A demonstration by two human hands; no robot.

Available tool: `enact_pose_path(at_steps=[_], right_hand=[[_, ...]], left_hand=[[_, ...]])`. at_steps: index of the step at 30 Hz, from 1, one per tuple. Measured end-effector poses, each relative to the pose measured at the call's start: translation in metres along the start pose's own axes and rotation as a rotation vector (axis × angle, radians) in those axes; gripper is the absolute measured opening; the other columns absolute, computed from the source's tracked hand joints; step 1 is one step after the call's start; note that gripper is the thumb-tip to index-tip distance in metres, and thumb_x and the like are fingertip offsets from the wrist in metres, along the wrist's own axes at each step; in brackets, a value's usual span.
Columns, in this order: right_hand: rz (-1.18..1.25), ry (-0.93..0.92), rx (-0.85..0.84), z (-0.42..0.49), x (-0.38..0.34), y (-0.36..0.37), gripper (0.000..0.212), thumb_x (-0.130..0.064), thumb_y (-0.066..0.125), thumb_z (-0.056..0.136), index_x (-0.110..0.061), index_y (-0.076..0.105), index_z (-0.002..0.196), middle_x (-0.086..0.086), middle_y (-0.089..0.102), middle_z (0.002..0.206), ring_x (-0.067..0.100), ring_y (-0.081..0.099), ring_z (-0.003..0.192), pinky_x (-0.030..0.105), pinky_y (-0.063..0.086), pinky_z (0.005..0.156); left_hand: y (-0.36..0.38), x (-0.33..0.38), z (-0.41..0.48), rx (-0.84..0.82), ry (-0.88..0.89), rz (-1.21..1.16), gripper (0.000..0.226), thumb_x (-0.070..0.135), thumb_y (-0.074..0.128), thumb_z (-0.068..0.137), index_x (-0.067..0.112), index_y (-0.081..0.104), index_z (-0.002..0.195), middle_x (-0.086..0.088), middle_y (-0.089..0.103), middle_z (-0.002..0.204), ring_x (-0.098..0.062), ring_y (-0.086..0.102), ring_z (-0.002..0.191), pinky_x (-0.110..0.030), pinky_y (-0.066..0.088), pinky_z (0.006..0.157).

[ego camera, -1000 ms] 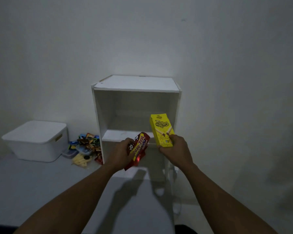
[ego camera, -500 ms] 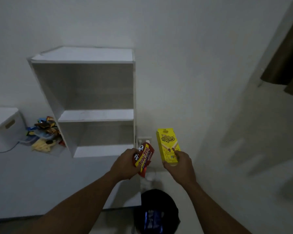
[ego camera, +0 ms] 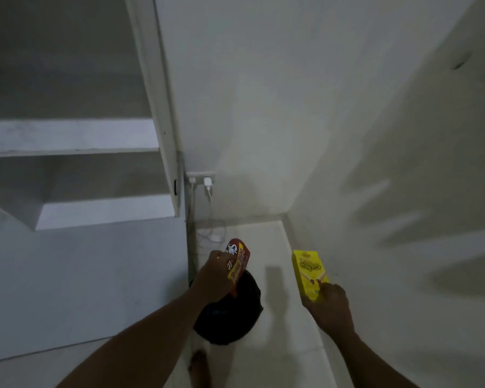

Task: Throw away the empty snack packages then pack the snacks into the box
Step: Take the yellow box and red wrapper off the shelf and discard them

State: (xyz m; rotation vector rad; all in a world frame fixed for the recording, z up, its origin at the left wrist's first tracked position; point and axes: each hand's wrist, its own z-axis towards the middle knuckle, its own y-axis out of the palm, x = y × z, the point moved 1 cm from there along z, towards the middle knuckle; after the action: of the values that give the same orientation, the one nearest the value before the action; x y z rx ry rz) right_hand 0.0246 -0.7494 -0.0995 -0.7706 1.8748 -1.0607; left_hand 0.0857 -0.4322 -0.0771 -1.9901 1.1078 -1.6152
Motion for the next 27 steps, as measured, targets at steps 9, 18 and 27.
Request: enact_pose_path(at_steps=[9,18,27], right_hand=[[0.005,0.049,-0.284,0.040,0.035,0.092,0.065,-0.065,0.074,0.058,-0.019,0.069,0.103,0.012,0.066,0.098,0.025,0.069,0.078,0.033,0.058,0.064],[-0.064,-0.137,-0.606,0.113,-0.010,0.185,0.051,-0.063,0.057,0.075,-0.018,0.067,0.096,0.005,0.060,0.091,0.017,0.065,0.074,0.023,0.049,0.051],[-0.042,-0.230,-0.661,0.159,-0.032,0.283,0.053,-0.063,0.061,0.067,-0.017,0.067,0.094,0.005,0.066,0.088,0.023,0.066,0.076,0.027,0.048,0.061]], left_hand=[[0.087,-0.028,0.022,-0.216,-0.335,-0.106,0.071,0.012,0.072,0.078,0.021,0.042,0.142,-0.006,0.030,0.148,-0.026,0.057,0.112,-0.030,0.052,0.086],[0.192,-0.101,0.044,-0.140,-0.703,-0.180,0.068,0.022,0.069,0.084,0.017,0.039,0.144,-0.007,0.026,0.150,-0.032,0.053,0.124,-0.040,0.051,0.098],[0.269,-0.190,0.091,-0.041,-0.827,-0.239,0.081,0.063,0.056,0.070,0.038,0.033,0.145,-0.007,0.021,0.155,-0.035,0.039,0.135,-0.051,0.047,0.101]])
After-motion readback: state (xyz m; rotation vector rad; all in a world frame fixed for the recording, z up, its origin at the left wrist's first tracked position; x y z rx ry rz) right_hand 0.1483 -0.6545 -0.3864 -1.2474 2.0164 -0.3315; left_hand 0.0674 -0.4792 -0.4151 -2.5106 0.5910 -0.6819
